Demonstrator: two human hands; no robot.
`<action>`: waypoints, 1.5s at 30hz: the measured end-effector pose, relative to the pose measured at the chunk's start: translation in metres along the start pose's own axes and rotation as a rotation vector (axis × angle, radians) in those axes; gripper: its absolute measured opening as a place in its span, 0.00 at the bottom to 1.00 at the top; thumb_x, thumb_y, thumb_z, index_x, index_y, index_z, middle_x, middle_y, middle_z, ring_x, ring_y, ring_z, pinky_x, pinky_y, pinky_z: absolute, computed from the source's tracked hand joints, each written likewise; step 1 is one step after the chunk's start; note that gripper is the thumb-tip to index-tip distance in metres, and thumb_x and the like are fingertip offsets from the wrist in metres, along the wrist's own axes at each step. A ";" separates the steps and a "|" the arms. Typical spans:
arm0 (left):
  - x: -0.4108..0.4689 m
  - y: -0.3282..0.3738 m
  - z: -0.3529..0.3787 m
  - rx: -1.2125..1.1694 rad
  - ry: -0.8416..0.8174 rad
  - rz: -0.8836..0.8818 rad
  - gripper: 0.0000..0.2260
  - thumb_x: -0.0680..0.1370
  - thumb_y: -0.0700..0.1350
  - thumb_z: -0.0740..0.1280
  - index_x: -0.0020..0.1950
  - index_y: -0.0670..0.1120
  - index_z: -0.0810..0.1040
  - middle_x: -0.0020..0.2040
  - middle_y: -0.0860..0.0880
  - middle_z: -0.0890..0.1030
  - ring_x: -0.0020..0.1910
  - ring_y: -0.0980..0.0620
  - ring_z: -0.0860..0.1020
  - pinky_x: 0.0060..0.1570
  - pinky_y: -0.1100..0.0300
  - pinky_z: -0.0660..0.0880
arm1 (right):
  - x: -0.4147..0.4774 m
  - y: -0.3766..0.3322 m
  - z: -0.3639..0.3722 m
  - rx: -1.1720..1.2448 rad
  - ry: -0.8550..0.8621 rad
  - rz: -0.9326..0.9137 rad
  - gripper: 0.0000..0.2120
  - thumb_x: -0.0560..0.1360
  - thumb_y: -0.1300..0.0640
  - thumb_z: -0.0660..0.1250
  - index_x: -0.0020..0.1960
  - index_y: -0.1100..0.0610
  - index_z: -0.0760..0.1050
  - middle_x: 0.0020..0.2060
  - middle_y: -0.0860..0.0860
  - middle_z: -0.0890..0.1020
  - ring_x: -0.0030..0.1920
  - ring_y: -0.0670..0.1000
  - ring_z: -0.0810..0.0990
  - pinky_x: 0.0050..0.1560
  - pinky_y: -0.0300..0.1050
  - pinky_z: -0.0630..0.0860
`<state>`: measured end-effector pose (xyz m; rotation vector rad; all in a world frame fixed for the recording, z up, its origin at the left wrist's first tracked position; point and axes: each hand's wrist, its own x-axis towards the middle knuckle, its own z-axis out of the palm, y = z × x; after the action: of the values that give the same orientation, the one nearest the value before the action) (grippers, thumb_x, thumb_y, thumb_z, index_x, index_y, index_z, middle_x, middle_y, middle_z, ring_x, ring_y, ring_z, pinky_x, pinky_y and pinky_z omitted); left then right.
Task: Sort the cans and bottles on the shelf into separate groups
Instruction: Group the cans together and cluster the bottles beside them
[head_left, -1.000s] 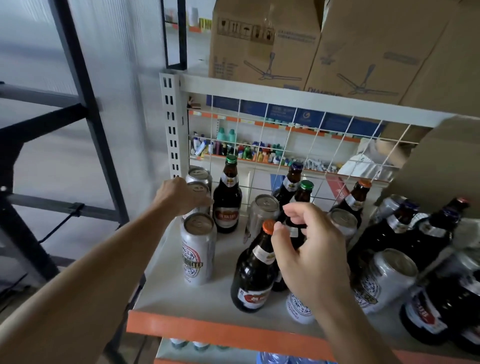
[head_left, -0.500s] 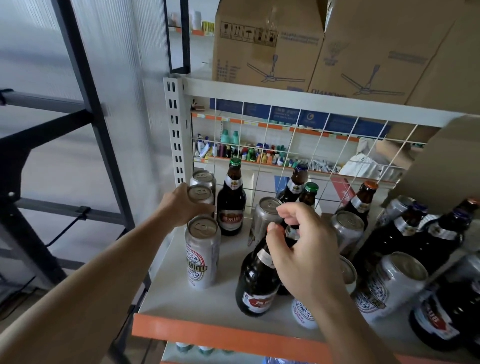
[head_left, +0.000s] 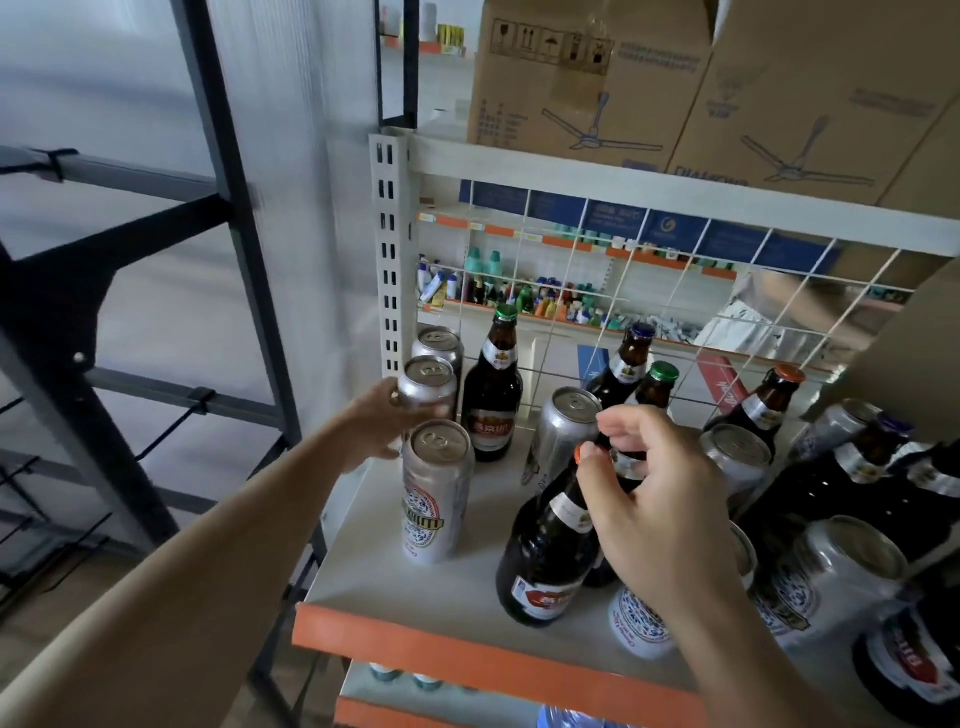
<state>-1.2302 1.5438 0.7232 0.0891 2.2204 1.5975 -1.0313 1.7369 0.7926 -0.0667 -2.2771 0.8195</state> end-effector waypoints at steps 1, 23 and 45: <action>0.000 -0.006 0.000 -0.001 -0.020 -0.014 0.20 0.70 0.52 0.74 0.58 0.48 0.73 0.56 0.44 0.79 0.57 0.43 0.77 0.54 0.44 0.75 | 0.000 -0.001 0.001 0.003 -0.009 0.004 0.12 0.71 0.54 0.66 0.52 0.57 0.78 0.43 0.47 0.81 0.47 0.40 0.75 0.47 0.23 0.68; -0.007 -0.119 -0.013 0.197 0.176 -0.157 0.24 0.74 0.38 0.63 0.71 0.51 0.70 0.68 0.50 0.74 0.60 0.48 0.77 0.55 0.61 0.75 | 0.032 -0.068 0.050 -0.389 -0.485 -0.139 0.18 0.76 0.50 0.63 0.63 0.55 0.73 0.57 0.52 0.79 0.57 0.55 0.76 0.57 0.50 0.73; 0.030 -0.025 0.019 -0.503 -0.110 0.099 0.19 0.83 0.47 0.50 0.41 0.45 0.77 0.30 0.50 0.83 0.28 0.58 0.80 0.26 0.69 0.73 | 0.019 -0.052 0.094 -0.314 -0.665 0.036 0.26 0.72 0.50 0.71 0.65 0.51 0.65 0.56 0.54 0.72 0.53 0.58 0.77 0.45 0.46 0.70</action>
<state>-1.2467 1.5606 0.6862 0.1408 1.6982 2.0991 -1.0961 1.6496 0.7823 0.0285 -3.0277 0.5384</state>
